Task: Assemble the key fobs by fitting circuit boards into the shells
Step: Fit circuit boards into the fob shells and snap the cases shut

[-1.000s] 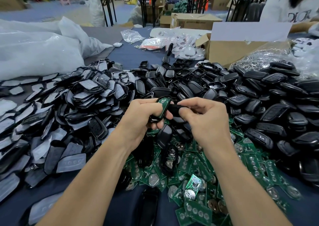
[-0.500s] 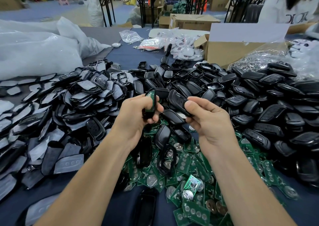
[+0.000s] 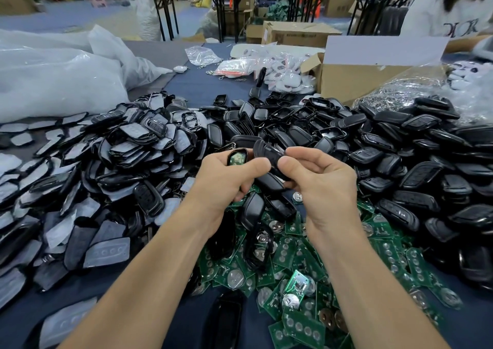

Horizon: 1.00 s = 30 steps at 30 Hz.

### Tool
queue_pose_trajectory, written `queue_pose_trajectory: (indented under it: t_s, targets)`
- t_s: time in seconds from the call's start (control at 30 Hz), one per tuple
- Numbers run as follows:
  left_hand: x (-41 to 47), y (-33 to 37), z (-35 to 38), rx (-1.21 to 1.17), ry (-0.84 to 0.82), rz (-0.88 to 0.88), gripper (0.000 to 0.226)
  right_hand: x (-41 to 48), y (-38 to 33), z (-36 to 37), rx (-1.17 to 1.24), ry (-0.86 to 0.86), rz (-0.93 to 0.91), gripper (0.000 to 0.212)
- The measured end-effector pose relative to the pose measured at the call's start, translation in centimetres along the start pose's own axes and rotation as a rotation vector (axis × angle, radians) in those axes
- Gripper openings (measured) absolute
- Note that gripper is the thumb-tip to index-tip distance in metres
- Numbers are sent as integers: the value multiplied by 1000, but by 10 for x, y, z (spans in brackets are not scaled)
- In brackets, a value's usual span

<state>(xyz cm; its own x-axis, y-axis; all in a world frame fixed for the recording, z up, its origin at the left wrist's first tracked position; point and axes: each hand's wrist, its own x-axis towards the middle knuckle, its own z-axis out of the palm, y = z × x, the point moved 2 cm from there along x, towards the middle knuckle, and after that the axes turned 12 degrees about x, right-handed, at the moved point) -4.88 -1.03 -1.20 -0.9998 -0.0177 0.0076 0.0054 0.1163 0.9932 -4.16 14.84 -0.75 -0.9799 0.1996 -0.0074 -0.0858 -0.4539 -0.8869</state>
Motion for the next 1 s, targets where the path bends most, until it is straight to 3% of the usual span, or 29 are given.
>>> queue_pose_trajectory:
  t_s: [0.2,0.33,0.47,0.57,0.73,0.9,1.0]
  targets:
    - [4,-4,-6,-26,52,-7,36,-2,-1,2,8,-120,148,17]
    - [4,-3,-9,-64,46,-14,14,-2,-2,2,-28,-177,191,23]
    - [4,-6,-12,-31,51,-10,22,-1,-1,3,29,-152,183,18]
    - [4,-6,-11,-34,41,-5,15,1,1,2,169,-170,300,18]
    - [5,-5,-10,-105,-13,-39,9,6,3,-1,286,-193,464,43]
    - [5,-4,-10,-157,-34,-57,7,5,1,-1,423,-229,581,19]
    - [5,-4,-11,-147,-21,-61,25,4,-1,-2,389,-237,572,24]
